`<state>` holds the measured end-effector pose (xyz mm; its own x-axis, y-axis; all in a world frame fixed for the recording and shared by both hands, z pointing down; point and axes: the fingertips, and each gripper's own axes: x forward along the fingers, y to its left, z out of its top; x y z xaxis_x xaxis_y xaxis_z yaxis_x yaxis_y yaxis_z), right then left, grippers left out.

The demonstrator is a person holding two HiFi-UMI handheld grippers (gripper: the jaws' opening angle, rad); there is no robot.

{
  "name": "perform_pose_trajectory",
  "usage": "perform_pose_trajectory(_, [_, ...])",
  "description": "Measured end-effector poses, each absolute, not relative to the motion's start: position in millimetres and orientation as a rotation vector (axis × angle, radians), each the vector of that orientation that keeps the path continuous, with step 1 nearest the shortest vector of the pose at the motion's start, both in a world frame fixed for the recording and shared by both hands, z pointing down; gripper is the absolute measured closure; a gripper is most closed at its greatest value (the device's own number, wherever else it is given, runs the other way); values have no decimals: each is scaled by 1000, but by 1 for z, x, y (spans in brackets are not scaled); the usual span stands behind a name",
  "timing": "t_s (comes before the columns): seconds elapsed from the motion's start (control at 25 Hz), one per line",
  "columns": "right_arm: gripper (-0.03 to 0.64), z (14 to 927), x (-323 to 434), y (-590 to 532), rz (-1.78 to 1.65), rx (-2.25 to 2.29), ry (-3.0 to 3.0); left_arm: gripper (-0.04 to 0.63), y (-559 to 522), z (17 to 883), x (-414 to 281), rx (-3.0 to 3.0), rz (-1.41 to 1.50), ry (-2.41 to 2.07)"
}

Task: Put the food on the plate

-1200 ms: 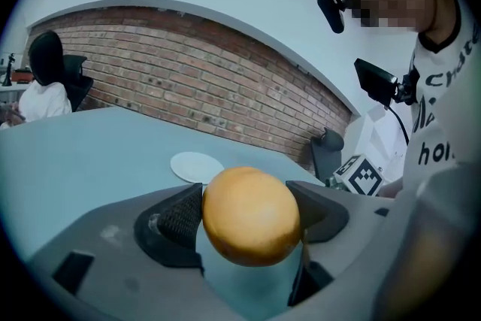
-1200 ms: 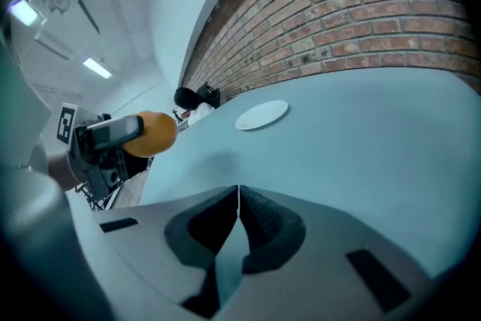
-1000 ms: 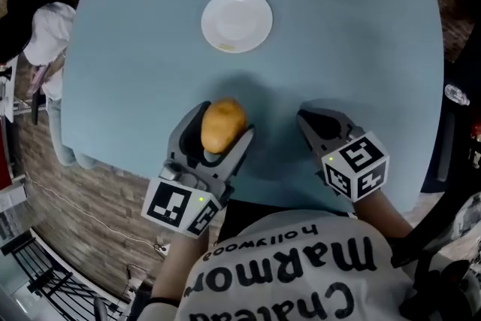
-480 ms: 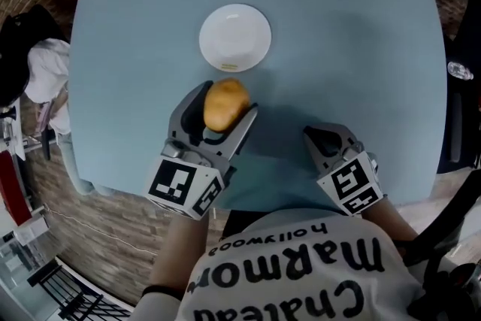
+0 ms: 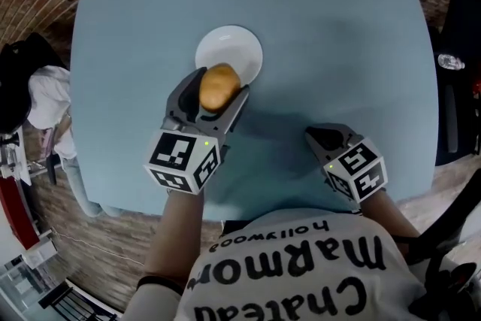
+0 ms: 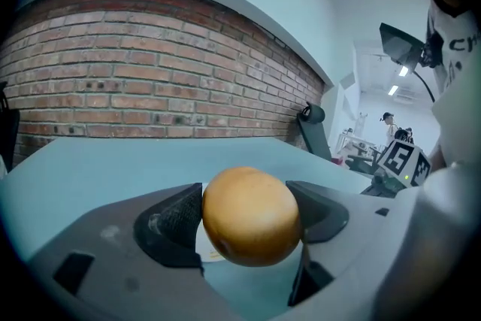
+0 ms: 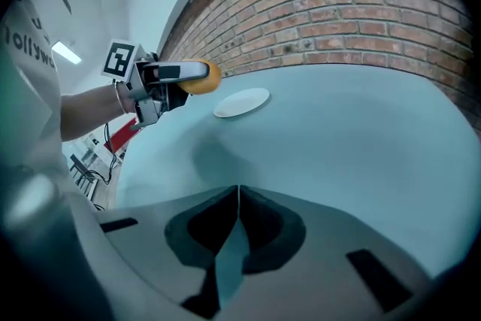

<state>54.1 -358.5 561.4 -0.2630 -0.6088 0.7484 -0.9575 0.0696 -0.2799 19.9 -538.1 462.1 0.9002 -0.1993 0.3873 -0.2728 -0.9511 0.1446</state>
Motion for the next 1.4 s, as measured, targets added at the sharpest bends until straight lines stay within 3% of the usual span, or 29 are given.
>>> perform_pose_trajectory(0.84, [606, 555, 78, -364, 1079, 1697, -1937, 249, -579, 526, 53, 2871, 894, -346])
perform_pose_trajectory(1.4, [606, 550, 78, -363, 1098, 1727, -1952, 247, -592, 543, 63, 2836, 919, -397])
